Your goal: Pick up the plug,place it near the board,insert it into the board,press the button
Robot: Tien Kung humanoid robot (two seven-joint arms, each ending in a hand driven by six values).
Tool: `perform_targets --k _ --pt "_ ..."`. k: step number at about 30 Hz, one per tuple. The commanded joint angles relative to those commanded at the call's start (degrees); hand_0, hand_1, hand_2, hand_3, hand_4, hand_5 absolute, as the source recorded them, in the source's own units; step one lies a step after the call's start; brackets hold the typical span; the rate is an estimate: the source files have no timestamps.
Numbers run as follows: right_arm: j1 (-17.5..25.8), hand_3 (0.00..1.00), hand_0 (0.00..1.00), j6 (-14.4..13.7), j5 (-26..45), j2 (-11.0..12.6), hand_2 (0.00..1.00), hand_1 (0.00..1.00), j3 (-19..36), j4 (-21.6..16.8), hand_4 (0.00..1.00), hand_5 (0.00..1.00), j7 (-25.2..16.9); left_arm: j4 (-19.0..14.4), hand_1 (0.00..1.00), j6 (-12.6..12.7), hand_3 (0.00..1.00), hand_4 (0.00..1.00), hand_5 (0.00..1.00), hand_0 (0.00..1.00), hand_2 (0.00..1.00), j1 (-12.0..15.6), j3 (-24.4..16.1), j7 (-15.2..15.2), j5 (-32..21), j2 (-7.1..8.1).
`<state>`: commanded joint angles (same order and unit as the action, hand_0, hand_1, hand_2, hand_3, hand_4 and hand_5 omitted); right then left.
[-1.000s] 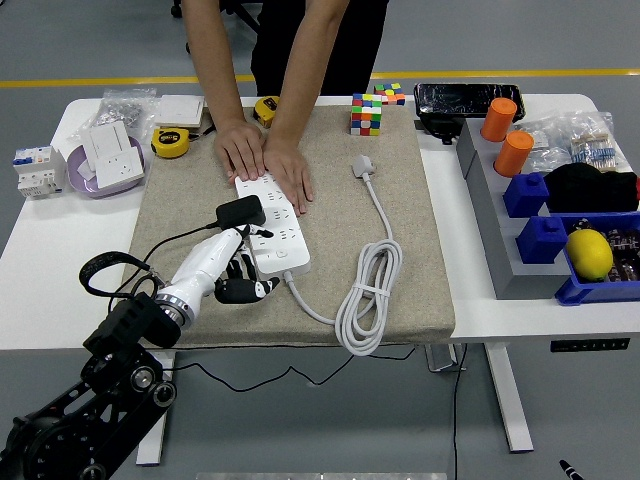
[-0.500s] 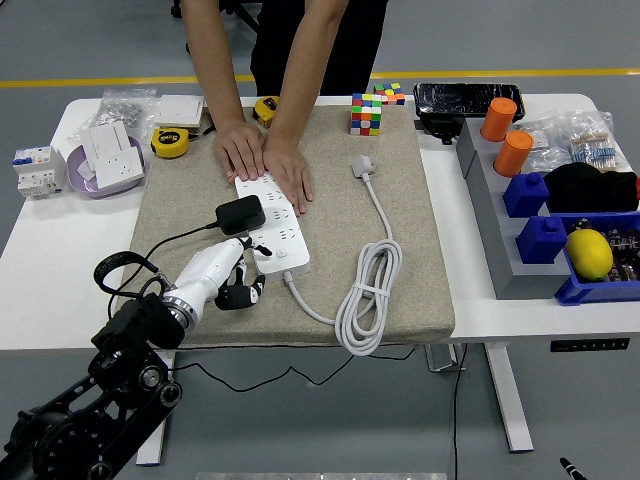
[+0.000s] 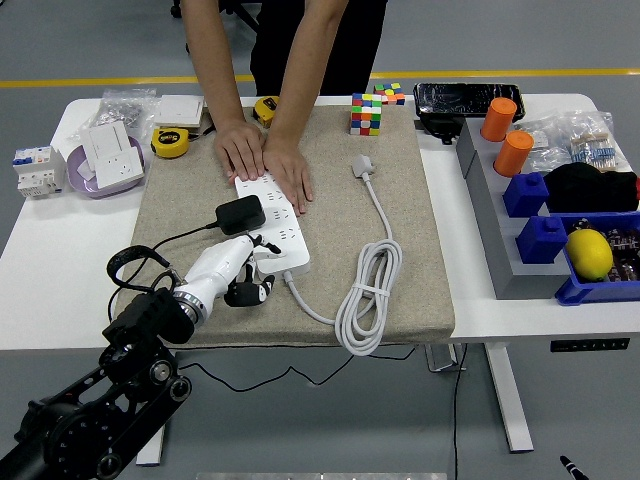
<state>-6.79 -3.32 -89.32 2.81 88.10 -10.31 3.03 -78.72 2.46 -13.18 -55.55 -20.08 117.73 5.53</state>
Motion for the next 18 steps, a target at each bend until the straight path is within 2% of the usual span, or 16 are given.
perform_targets --k 18 --pt "-0.1 0.755 0.803 0.0 0.1 0.1 0.728 0.736 -0.2 0.0 0.998 0.998 0.0 3.0 0.014 0.9 0.748 0.601 0.002 0.173 0.142 -0.9 0.2 0.7 0.2 -1.17"
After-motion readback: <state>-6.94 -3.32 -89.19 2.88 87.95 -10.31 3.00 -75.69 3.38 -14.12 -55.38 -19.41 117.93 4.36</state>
